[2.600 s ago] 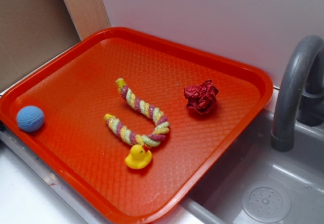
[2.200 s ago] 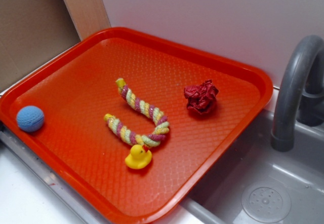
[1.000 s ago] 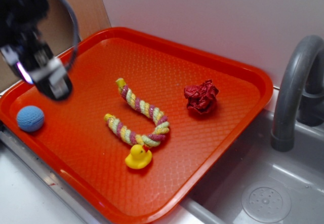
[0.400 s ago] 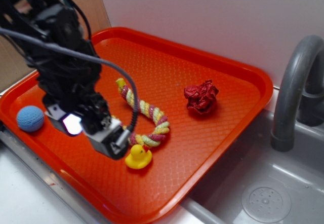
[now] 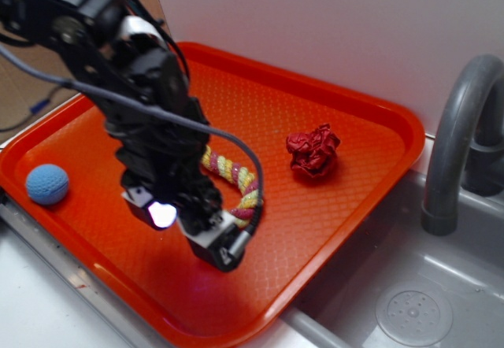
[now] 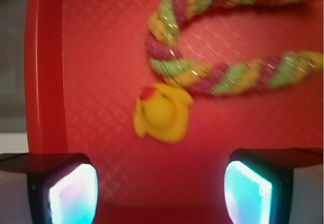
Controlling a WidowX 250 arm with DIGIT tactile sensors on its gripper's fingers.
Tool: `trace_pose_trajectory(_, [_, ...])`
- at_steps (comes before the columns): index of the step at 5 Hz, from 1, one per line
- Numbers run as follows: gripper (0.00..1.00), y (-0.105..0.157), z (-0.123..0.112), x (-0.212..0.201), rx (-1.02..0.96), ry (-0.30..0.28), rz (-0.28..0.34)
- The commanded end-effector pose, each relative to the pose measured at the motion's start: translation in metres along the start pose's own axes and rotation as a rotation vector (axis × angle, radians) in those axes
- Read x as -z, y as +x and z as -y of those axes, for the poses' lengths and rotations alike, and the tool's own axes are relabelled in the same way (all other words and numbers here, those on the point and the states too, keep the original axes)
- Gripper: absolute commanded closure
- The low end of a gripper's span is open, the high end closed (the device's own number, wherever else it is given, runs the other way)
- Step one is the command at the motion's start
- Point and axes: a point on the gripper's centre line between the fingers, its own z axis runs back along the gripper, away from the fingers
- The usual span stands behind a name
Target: Grab the yellow duck.
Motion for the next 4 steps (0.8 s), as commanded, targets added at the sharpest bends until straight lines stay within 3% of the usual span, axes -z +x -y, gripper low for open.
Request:
trace_pose_trajectory(1, [0.0,0.016,0.019,0.006,0.046,-0.018,0.008])
trace_pose_trajectory(2, [1.0,0.01,0.025,0.013,0.089,0.024,0.008])
trace_pose_trajectory(4, [1.0,-0.006,0.035,0.015,0.099,0.105,0.009])
